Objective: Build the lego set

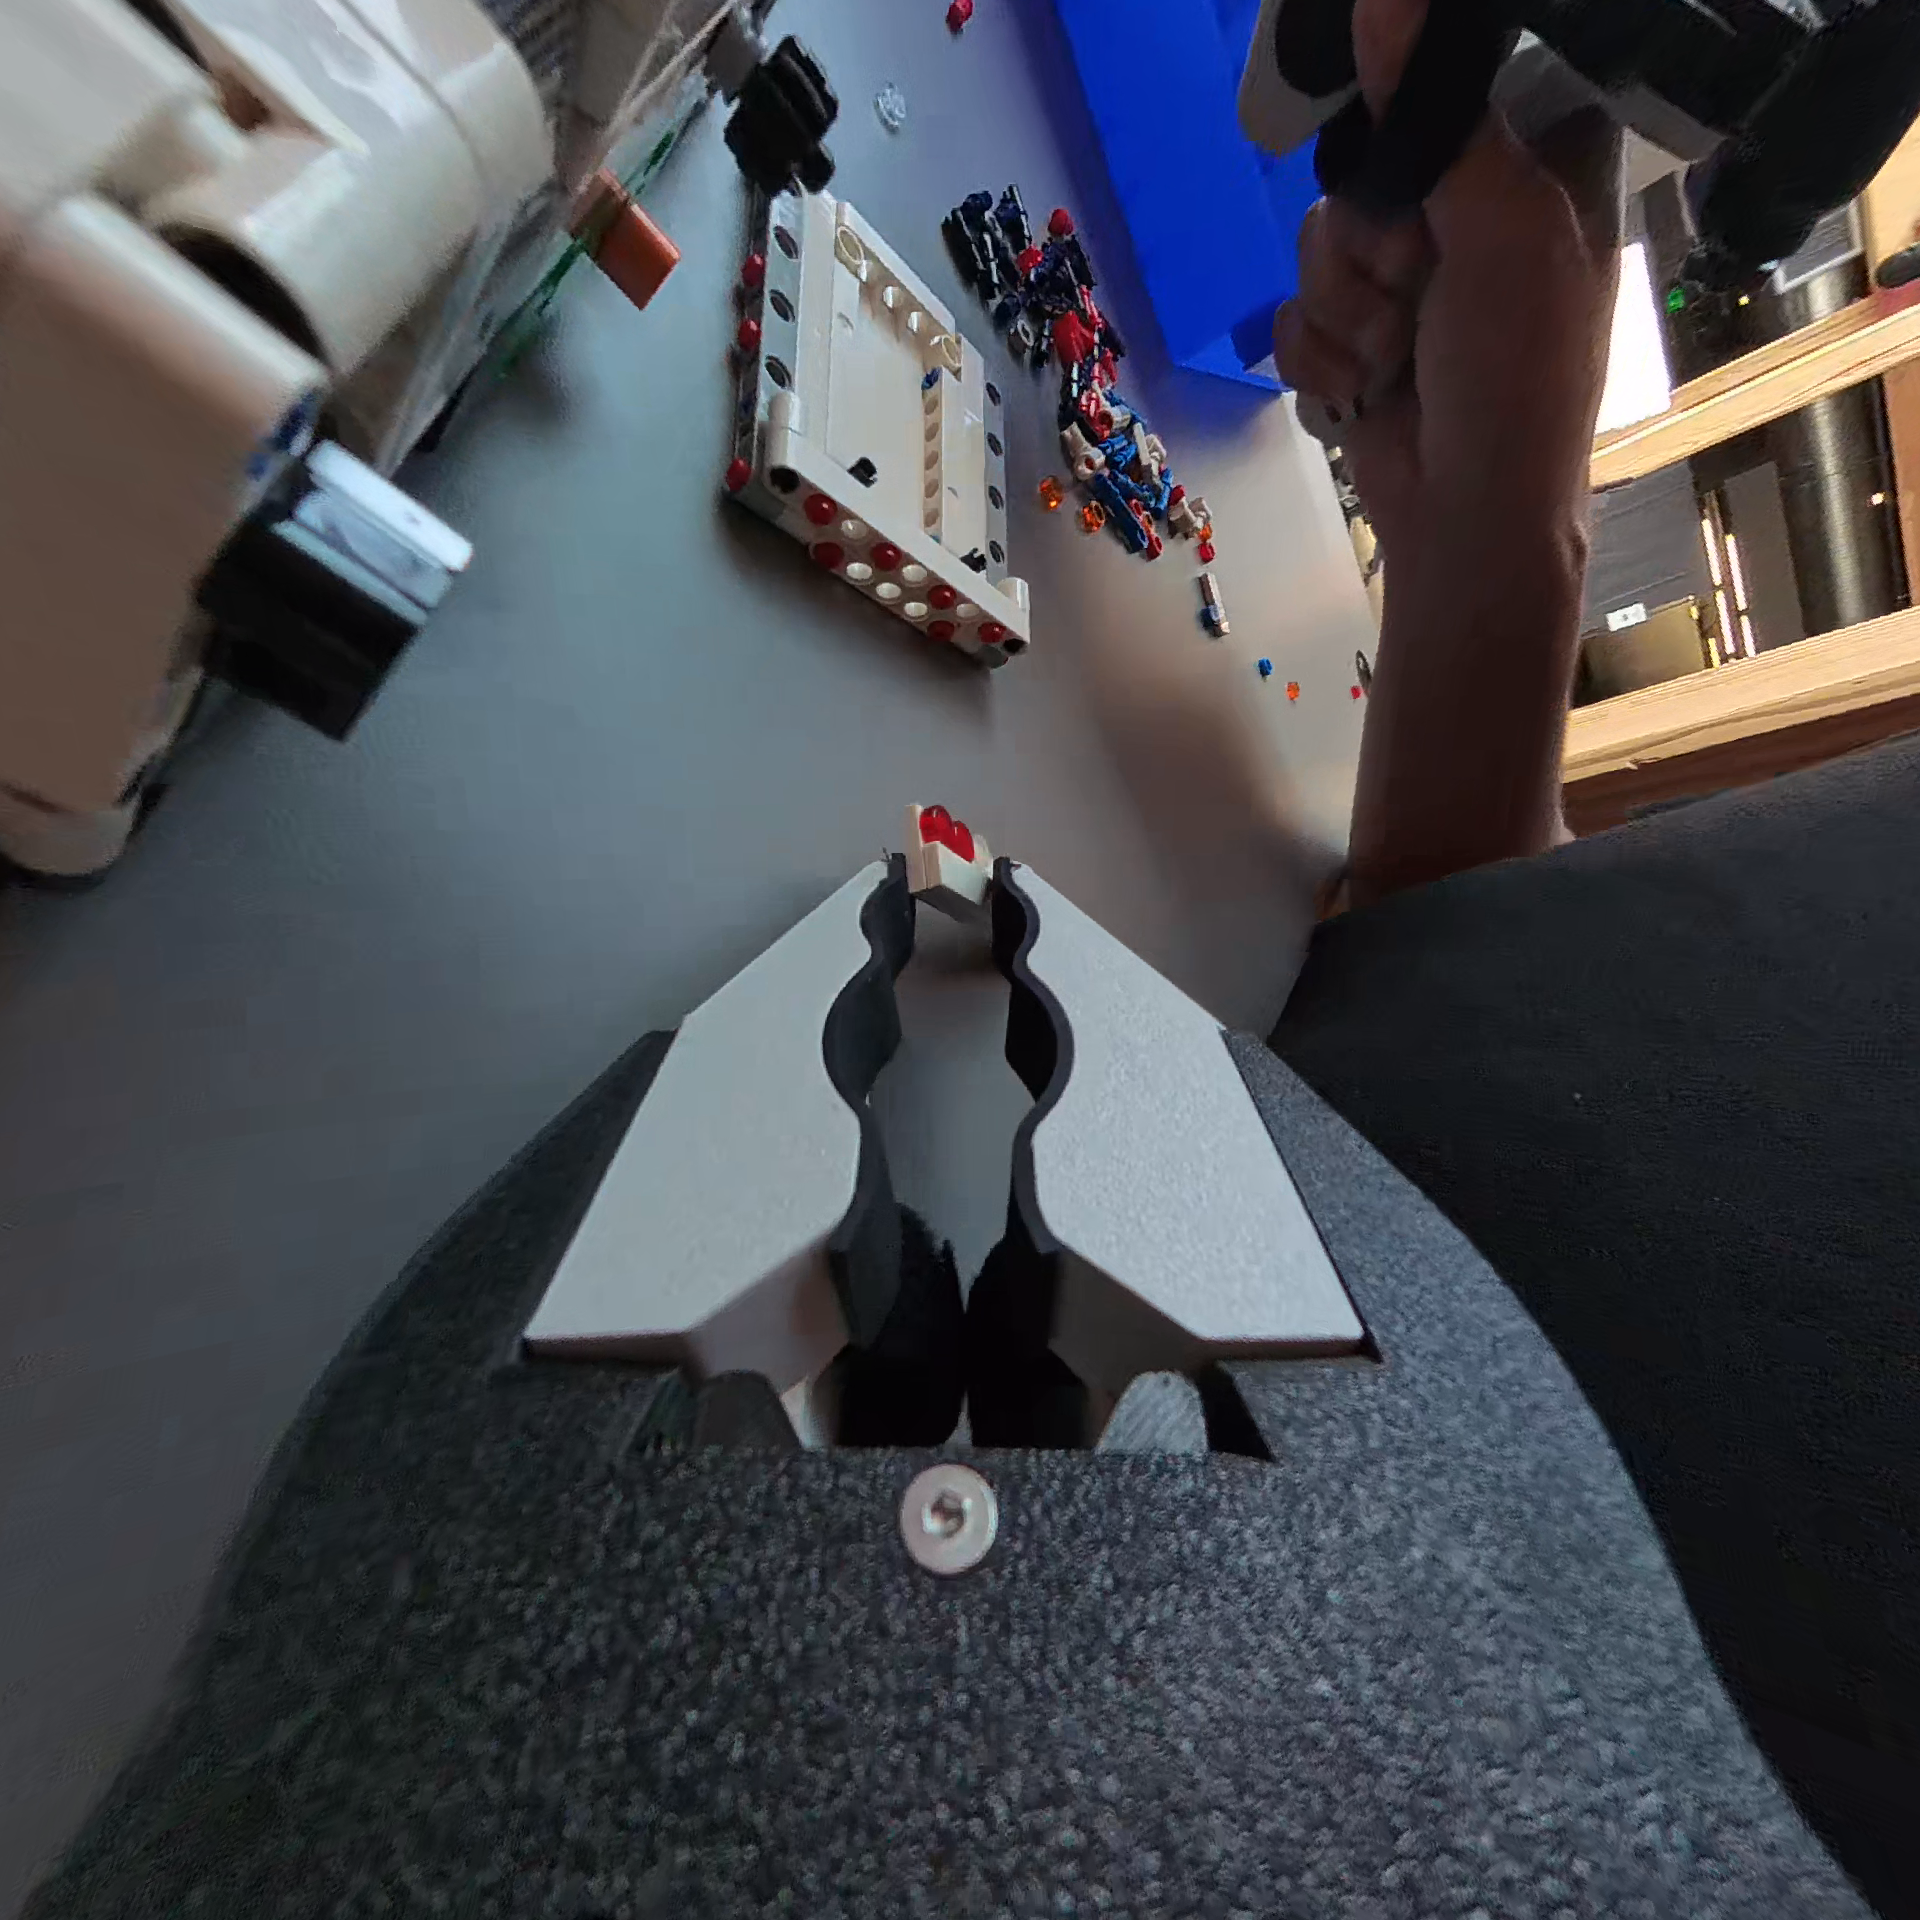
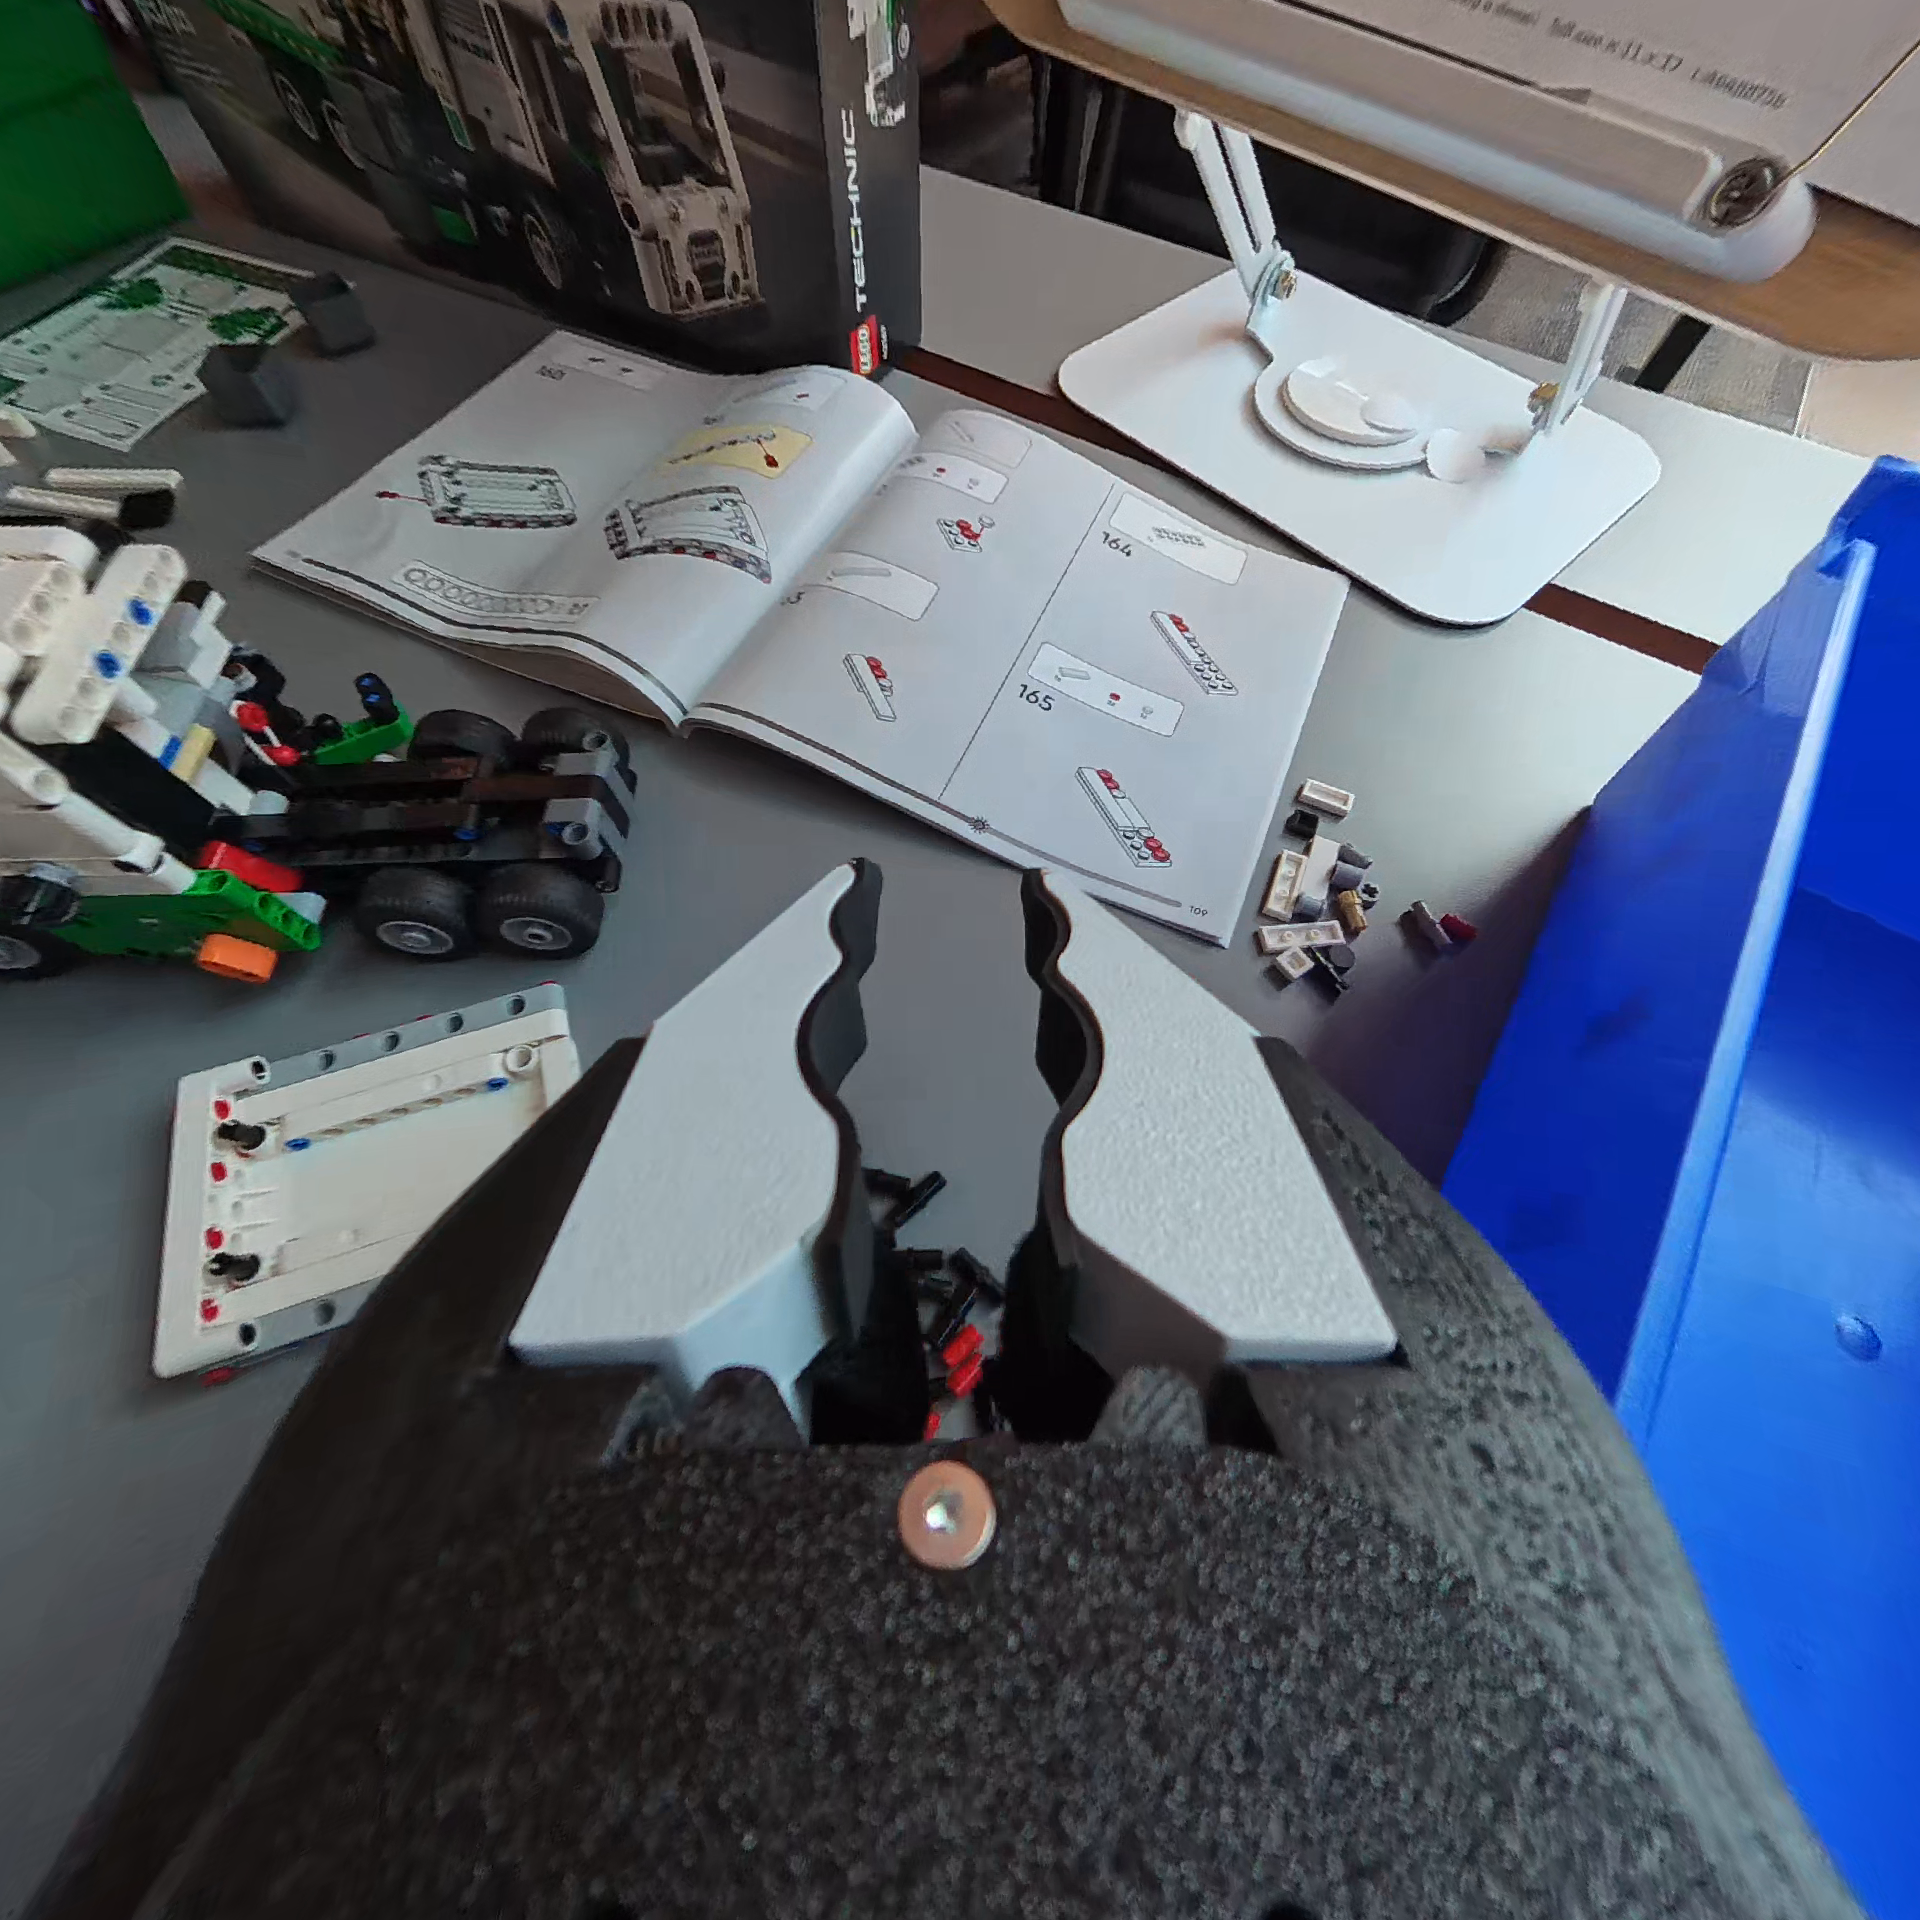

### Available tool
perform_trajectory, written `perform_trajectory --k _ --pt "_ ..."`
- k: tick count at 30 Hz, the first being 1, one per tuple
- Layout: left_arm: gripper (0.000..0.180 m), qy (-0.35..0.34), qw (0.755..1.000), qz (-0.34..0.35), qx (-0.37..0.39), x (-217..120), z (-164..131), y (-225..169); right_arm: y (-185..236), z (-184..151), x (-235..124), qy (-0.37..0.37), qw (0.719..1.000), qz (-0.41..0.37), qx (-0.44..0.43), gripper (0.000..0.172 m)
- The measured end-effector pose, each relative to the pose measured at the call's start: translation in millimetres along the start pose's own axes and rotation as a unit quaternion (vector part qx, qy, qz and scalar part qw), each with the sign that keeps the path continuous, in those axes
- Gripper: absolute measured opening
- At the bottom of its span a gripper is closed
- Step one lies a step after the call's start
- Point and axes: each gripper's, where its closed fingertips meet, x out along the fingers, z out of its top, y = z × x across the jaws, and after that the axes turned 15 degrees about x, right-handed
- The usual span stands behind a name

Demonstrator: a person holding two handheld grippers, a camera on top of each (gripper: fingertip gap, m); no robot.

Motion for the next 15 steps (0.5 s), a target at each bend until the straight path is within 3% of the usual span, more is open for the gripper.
perform_trajectory --k 15 --pt "0.021 0.041 0.991 0.062 0.112 8 -1 9 -2 -33 29 0.055 0.998 -0.015 0.003 0.029"
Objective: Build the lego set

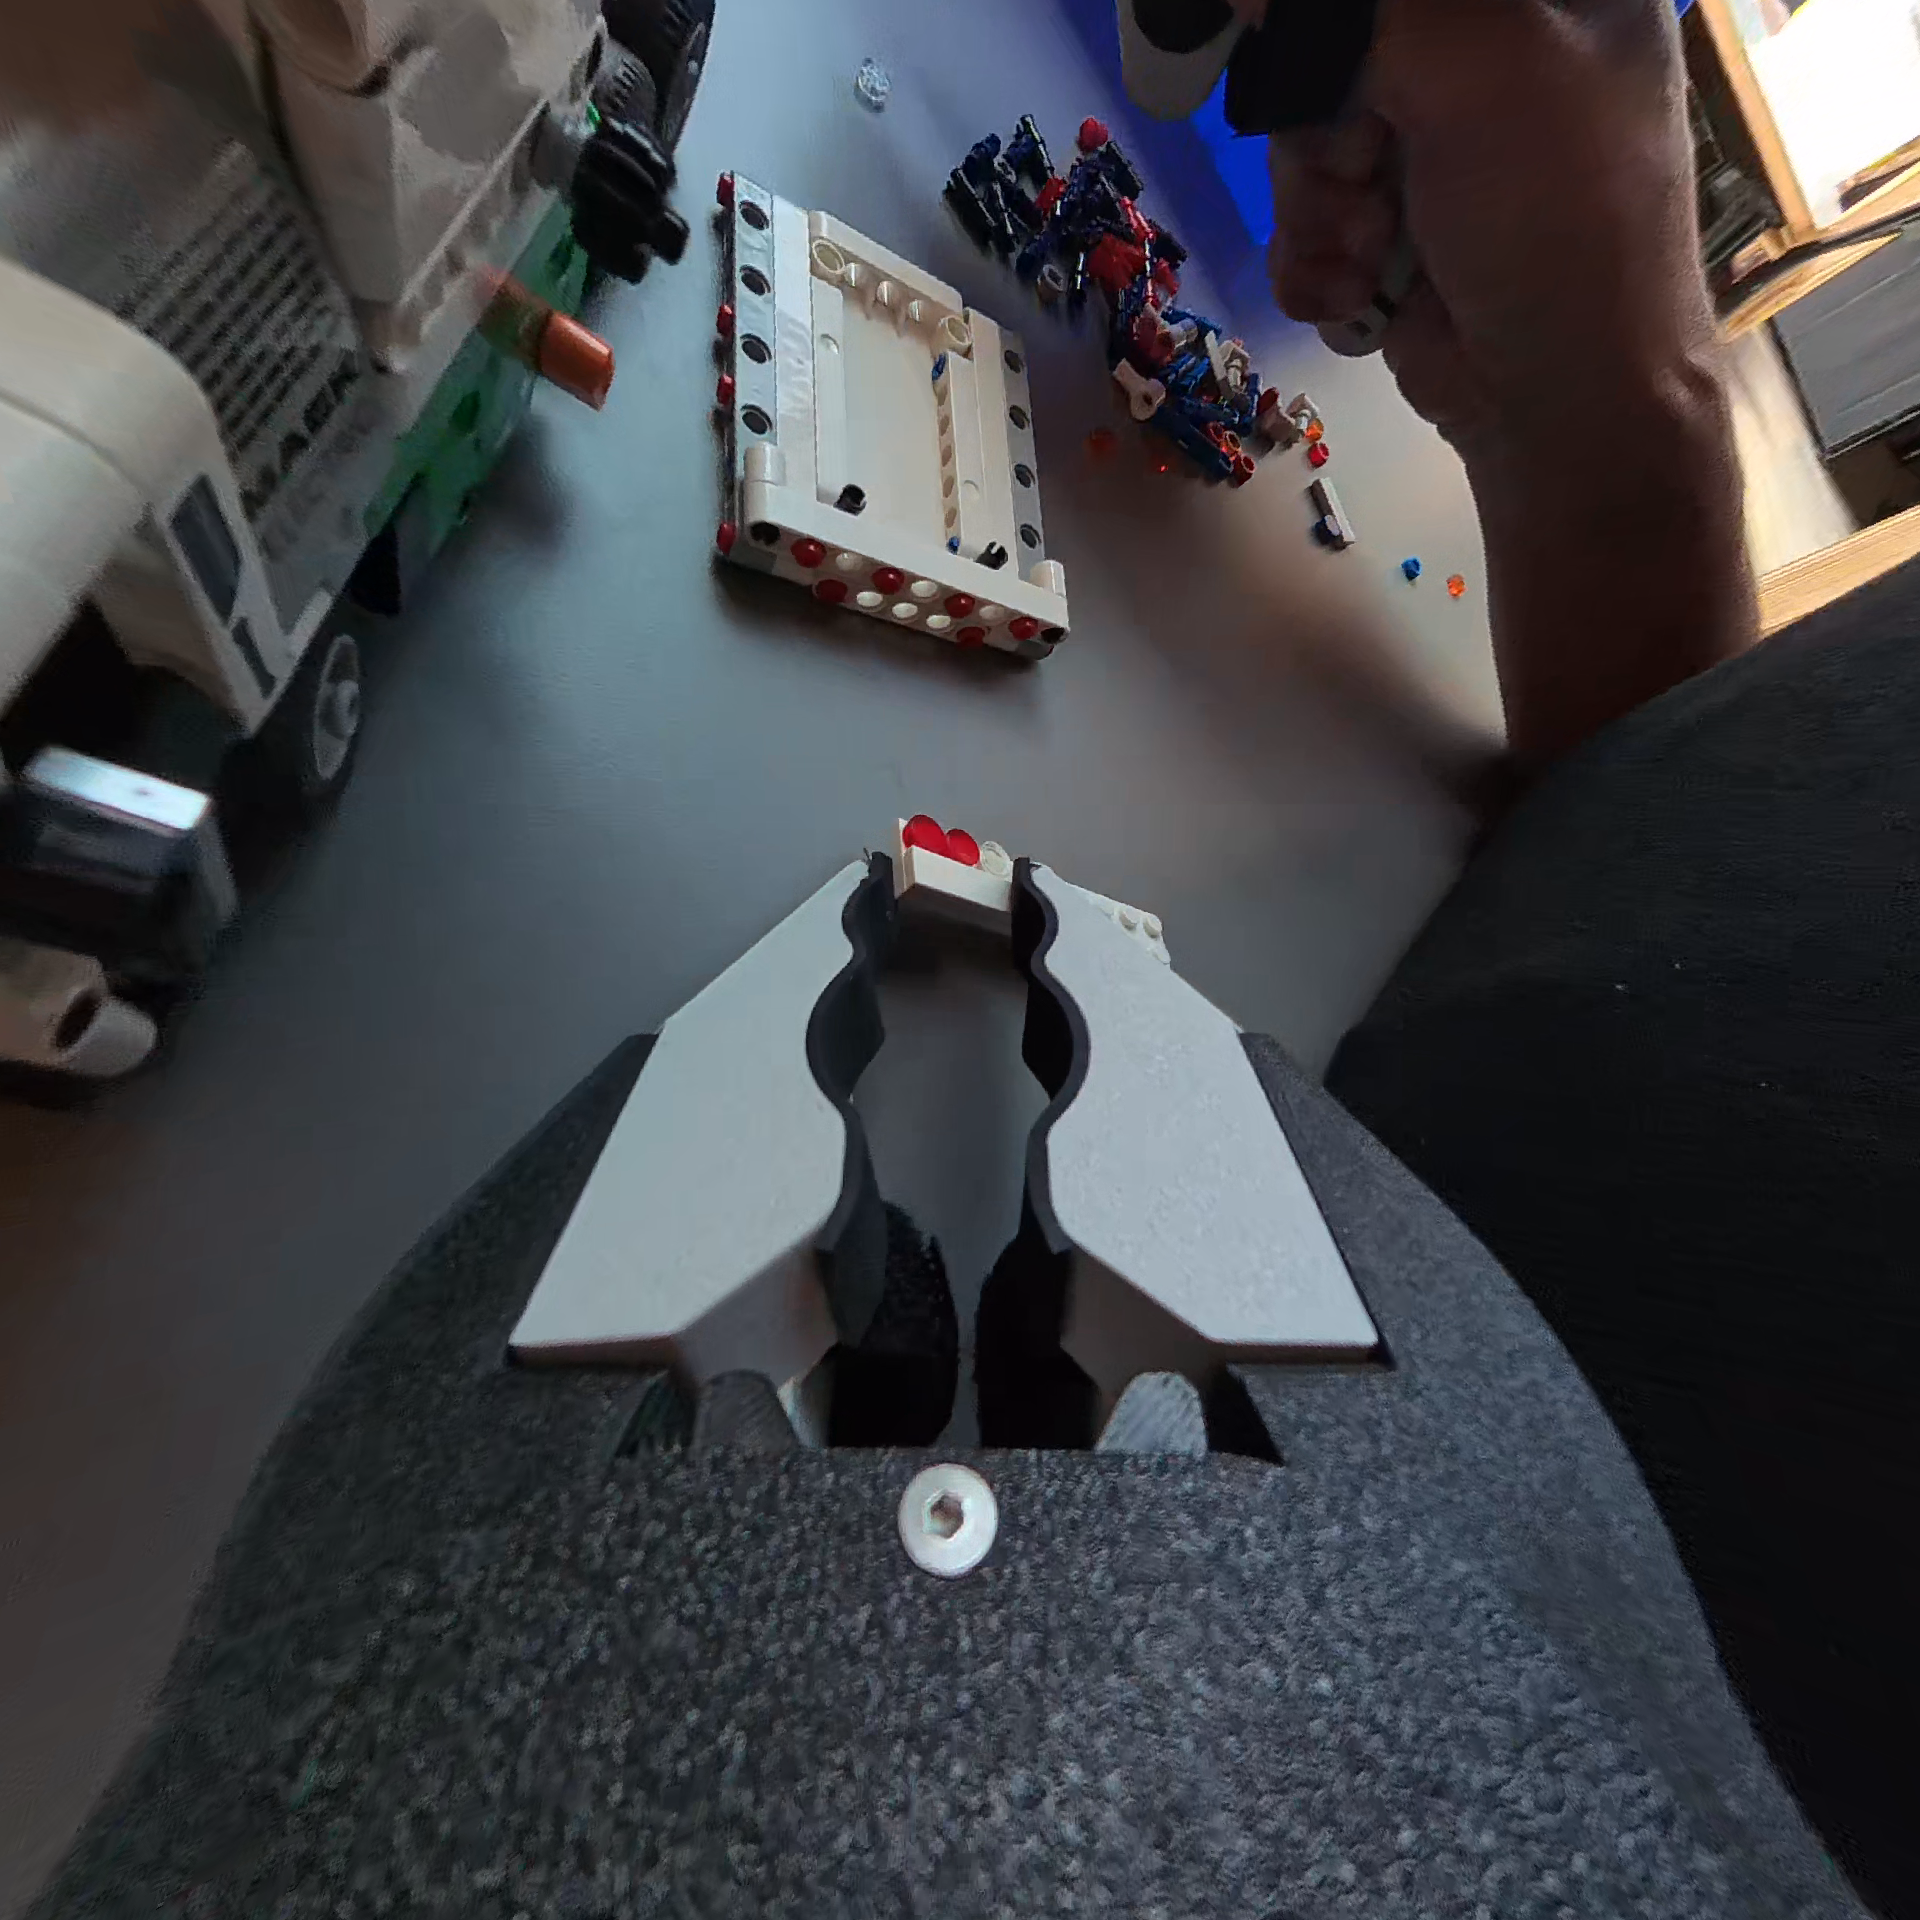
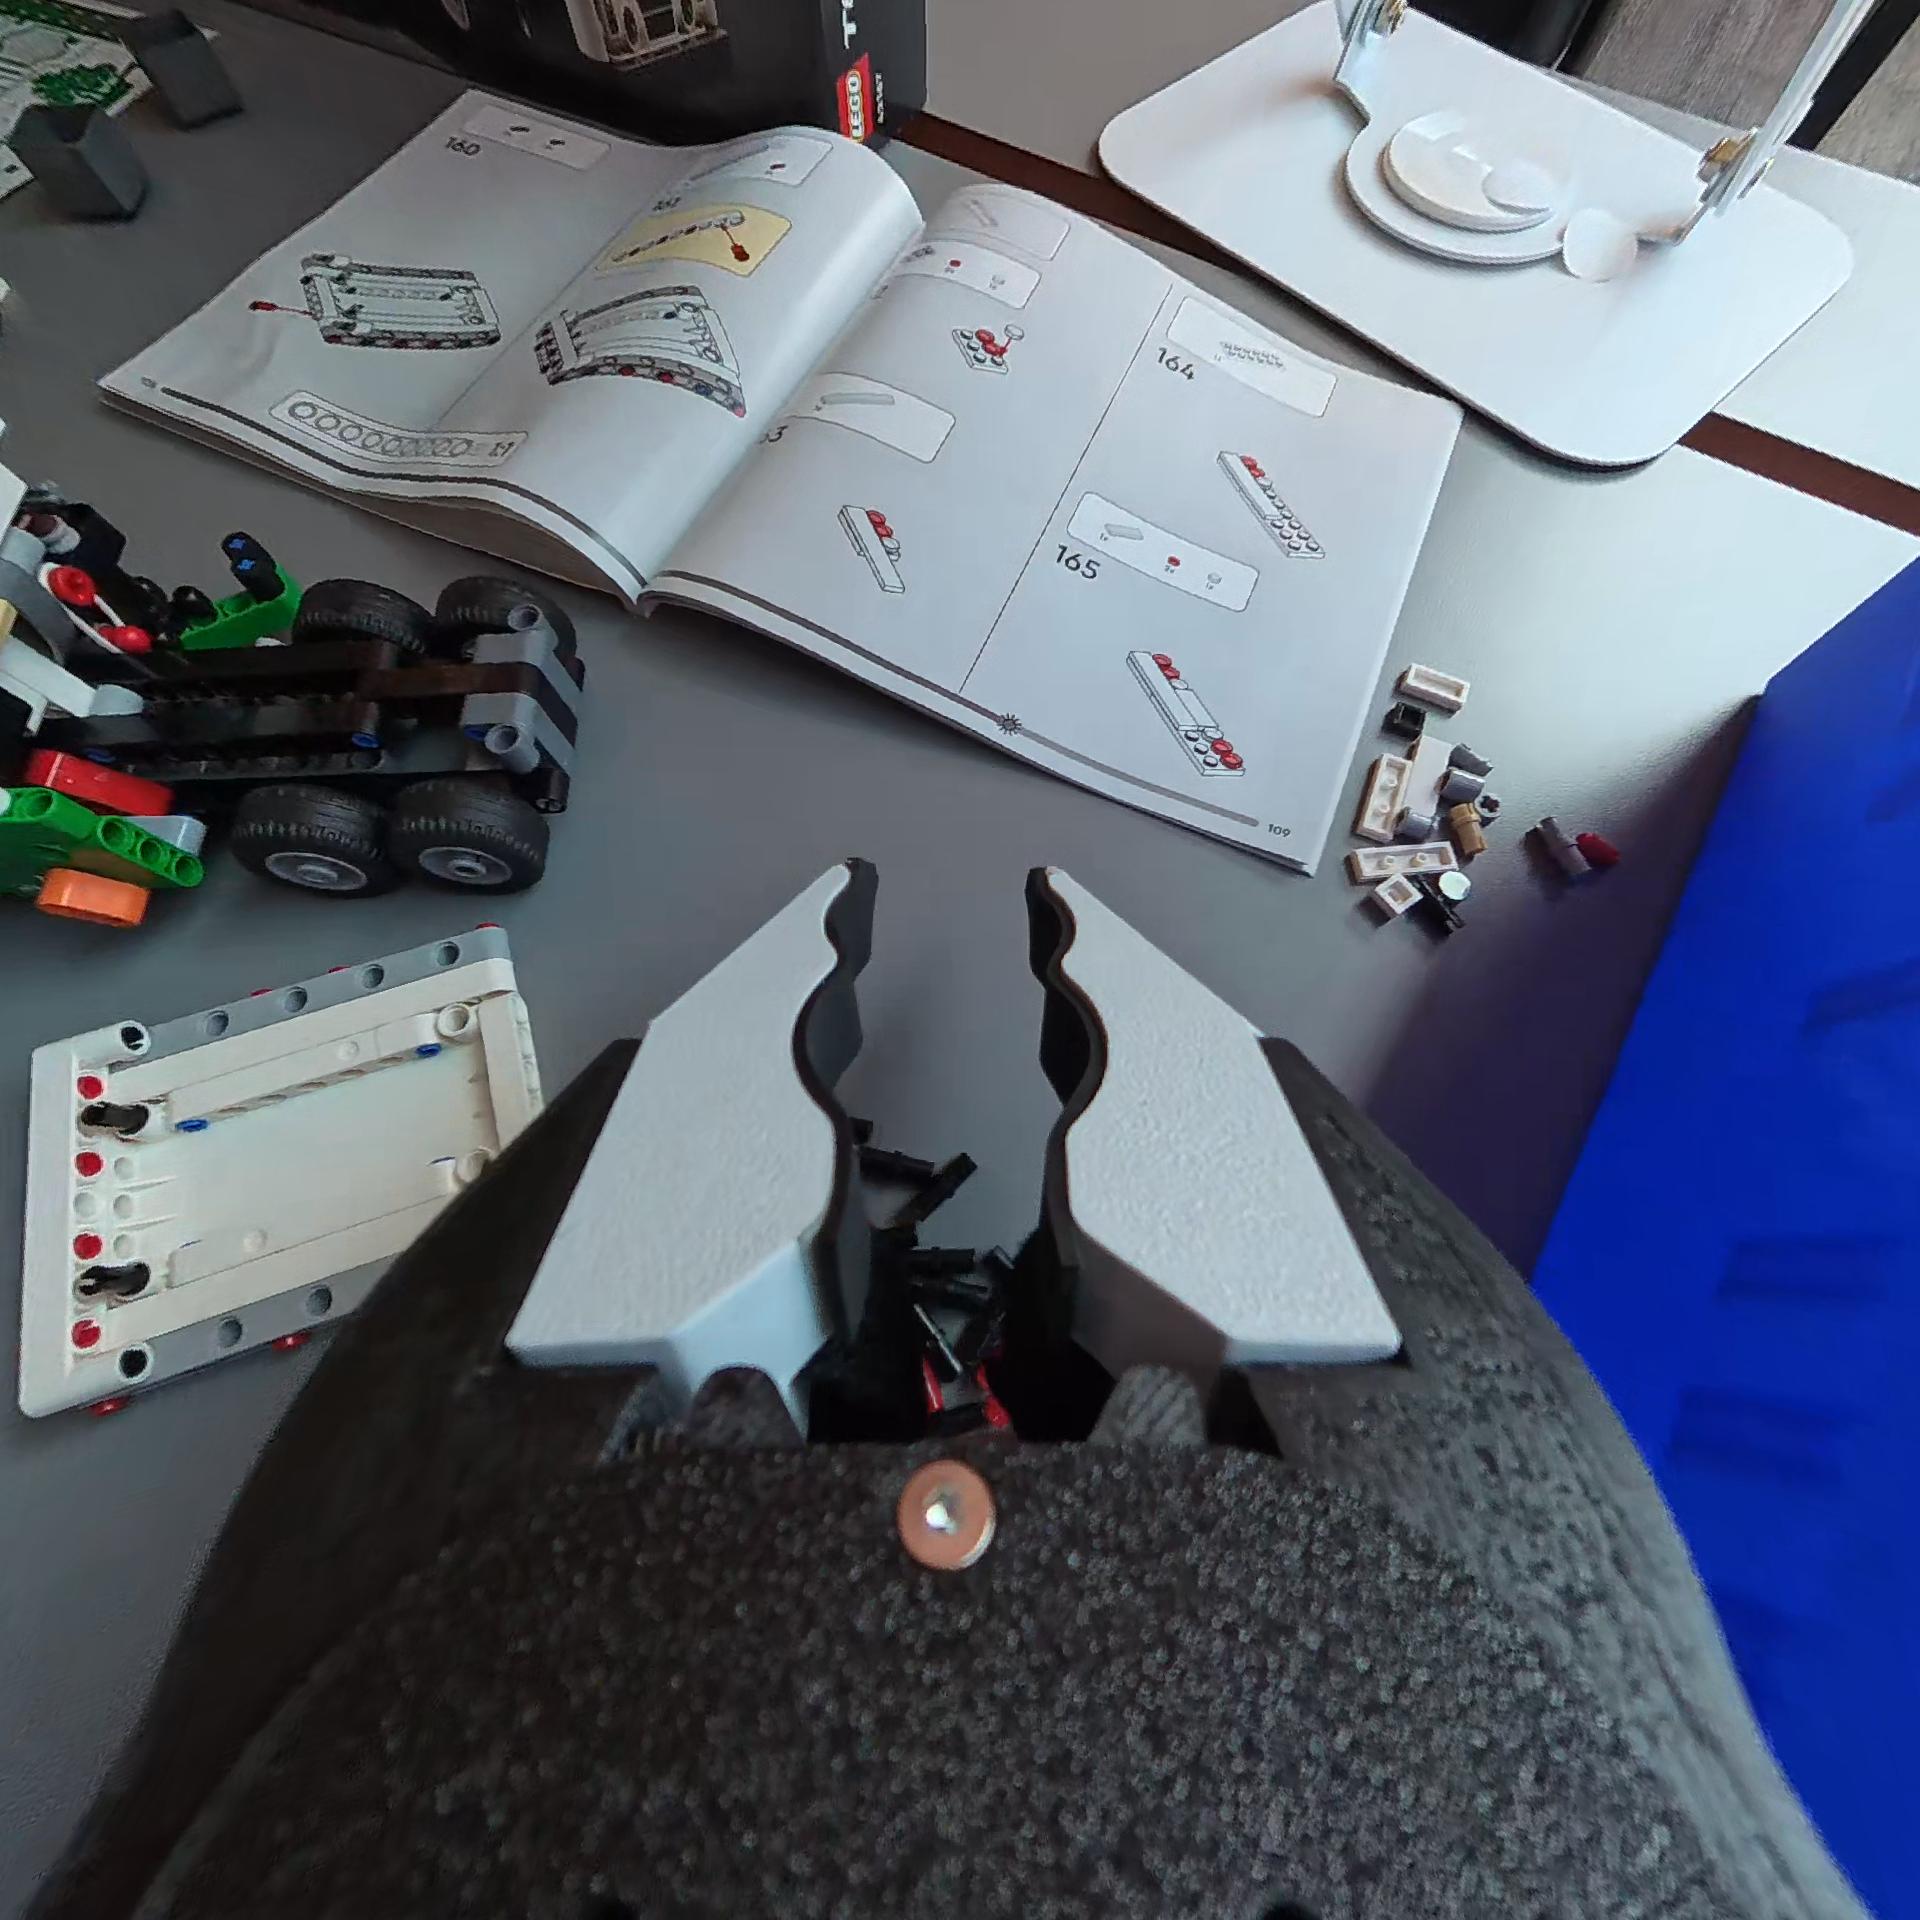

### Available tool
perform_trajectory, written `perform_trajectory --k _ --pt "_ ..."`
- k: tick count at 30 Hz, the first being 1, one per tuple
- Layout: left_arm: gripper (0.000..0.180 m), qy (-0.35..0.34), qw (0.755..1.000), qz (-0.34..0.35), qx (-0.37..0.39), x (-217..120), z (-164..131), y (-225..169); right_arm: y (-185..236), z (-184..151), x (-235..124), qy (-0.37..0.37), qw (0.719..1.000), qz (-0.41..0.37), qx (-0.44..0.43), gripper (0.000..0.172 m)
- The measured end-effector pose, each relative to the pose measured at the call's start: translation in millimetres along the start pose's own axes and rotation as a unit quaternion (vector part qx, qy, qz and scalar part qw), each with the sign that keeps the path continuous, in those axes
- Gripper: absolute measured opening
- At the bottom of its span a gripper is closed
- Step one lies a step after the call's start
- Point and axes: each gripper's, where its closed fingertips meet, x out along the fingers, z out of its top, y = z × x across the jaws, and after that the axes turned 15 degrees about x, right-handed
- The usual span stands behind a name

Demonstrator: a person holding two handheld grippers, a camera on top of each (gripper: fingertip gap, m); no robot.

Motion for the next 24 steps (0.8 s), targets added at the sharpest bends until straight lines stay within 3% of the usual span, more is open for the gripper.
perform_trajectory --k 15,24 --pt "0.029 0.006 0.987 0.114 0.109 -15 -4 6 4 4 -10 -0.02 1.0 0.011 -0.005 0.028" --pt "0.026 -0.034 0.963 0.244 0.104 -86 -18 44 8 14 -16 -0.055 0.998 0.026 -0.008 0.027"
